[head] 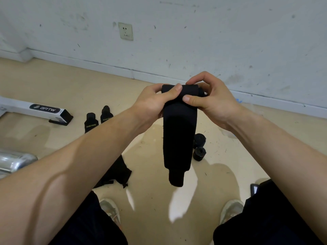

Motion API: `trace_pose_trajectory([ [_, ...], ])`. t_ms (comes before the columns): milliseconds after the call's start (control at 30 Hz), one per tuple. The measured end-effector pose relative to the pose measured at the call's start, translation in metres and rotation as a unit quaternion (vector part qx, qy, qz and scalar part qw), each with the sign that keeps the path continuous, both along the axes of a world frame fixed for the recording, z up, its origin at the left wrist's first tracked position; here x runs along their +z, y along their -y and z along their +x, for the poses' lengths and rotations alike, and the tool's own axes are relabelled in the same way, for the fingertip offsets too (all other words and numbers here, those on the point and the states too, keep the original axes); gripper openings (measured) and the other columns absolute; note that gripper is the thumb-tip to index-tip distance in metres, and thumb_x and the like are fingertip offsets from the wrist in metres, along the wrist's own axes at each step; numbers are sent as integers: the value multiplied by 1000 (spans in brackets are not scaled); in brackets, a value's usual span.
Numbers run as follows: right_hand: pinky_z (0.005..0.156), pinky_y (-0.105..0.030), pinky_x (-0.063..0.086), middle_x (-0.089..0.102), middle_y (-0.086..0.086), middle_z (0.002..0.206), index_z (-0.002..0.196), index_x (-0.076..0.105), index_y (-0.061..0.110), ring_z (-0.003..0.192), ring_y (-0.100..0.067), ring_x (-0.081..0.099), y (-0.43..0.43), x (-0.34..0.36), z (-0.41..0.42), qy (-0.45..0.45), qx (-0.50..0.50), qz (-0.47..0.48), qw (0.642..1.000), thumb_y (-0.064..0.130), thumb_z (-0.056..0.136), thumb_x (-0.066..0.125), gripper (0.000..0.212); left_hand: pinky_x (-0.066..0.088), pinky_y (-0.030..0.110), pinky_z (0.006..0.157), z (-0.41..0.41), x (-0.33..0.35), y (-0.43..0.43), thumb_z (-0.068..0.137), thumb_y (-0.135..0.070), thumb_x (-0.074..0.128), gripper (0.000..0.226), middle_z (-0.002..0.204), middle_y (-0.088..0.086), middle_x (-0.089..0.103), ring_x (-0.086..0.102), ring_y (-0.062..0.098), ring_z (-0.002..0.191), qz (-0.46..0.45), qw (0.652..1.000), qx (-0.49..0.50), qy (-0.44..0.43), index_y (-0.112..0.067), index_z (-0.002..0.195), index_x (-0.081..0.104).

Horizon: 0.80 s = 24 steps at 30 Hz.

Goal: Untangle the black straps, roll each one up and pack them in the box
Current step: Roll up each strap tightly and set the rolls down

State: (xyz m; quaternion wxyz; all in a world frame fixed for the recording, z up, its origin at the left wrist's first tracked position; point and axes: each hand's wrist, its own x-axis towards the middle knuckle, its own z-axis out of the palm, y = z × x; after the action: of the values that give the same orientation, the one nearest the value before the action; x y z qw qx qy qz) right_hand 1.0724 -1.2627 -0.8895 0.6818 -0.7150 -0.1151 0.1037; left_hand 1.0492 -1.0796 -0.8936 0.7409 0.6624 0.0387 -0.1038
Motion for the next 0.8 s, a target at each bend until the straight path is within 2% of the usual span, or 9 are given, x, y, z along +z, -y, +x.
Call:
trace_pose_trajectory([
  [67, 84, -38, 59, 63, -13, 102, 97, 65, 20, 90, -25, 67, 1, 2, 0, -15, 7, -5, 1000, -6, 80, 76, 33, 60, 41, 91, 1, -3, -1, 96, -25, 72, 35, 110, 14, 75, 74, 27, 100, 8, 1000, 7, 1, -4, 123, 68],
  [133, 80, -35, 57, 62, -12, 104, 99, 64, 20, 88, -24, 67, 2, 3, 0, -52, 19, 5, 998, -5, 87, 70, 28, 61, 40, 90, 2, -5, -1, 95, -22, 73, 35, 112, 16, 74, 74, 30, 102, 15, 1000, 11, 0, -3, 123, 67],
  [233, 76, -37, 55, 64, -3, 97, 102, 62, 22, 83, -23, 65, 1, 5, -2, -106, 10, 3, 994, 21, 95, 68, 10, 60, 44, 95, 4, -5, -2, 90, -20, 78, 42, 122, 21, 72, 73, 34, 109, 17, 1000, 14, 1, -3, 126, 65],
  [300, 75, -36, 56, 65, -2, 97, 108, 62, 21, 82, -24, 66, 0, 3, -2, -114, 4, -22, 993, 33, 96, 67, 18, 61, 43, 93, 6, -4, -5, 88, -18, 81, 45, 121, 20, 72, 73, 34, 108, 21, 1000, 23, 1, -5, 127, 64],
  [333, 74, -34, 57, 65, -4, 97, 111, 61, 19, 80, -23, 67, -1, 2, -1, -110, 3, -28, 994, 33, 97, 67, 20, 61, 42, 91, 7, -3, -6, 88, -15, 81, 43, 119, 19, 72, 73, 34, 107, 25, 999, 28, 2, -6, 127, 64],
  [500, 72, -30, 57, 65, -8, 86, 113, 60, 15, 69, -15, 69, -3, 1, -2, -77, -1, 12, 997, 13, 99, 64, 15, 60, 42, 94, 6, -3, -7, 83, -10, 85, 53, 114, 19, 72, 74, 33, 105, 24, 999, 28, 4, -6, 130, 61],
  [633, 80, -36, 59, 69, -15, 96, 117, 59, 13, 87, -27, 72, -4, -2, -1, -76, -8, 51, 996, 6, 99, 61, 19, 58, 40, 99, 3, -2, -7, 93, -26, 76, 40, 118, 13, 76, 75, 25, 107, 30, 1000, -4, -2, -4, 125, 67],
  [700, 86, -41, 60, 69, -15, 96, 119, 58, 12, 89, -28, 71, -5, -3, -1, -71, -12, 51, 996, 5, 99, 61, 21, 58, 41, 101, 2, -2, -5, 97, -38, 69, 41, 117, 10, 76, 74, 24, 108, 55, 998, -18, -10, -7, 123, 69],
  [800, 89, -42, 60, 69, -14, 95, 119, 58, 13, 88, -28, 70, -5, -2, -1, -56, -18, 46, 997, 3, 99, 61, 23, 58, 45, 100, 2, -4, -1, 97, -43, 68, 43, 116, 9, 77, 75, 24, 107, 57, 998, -6, -4, -8, 122, 70],
])
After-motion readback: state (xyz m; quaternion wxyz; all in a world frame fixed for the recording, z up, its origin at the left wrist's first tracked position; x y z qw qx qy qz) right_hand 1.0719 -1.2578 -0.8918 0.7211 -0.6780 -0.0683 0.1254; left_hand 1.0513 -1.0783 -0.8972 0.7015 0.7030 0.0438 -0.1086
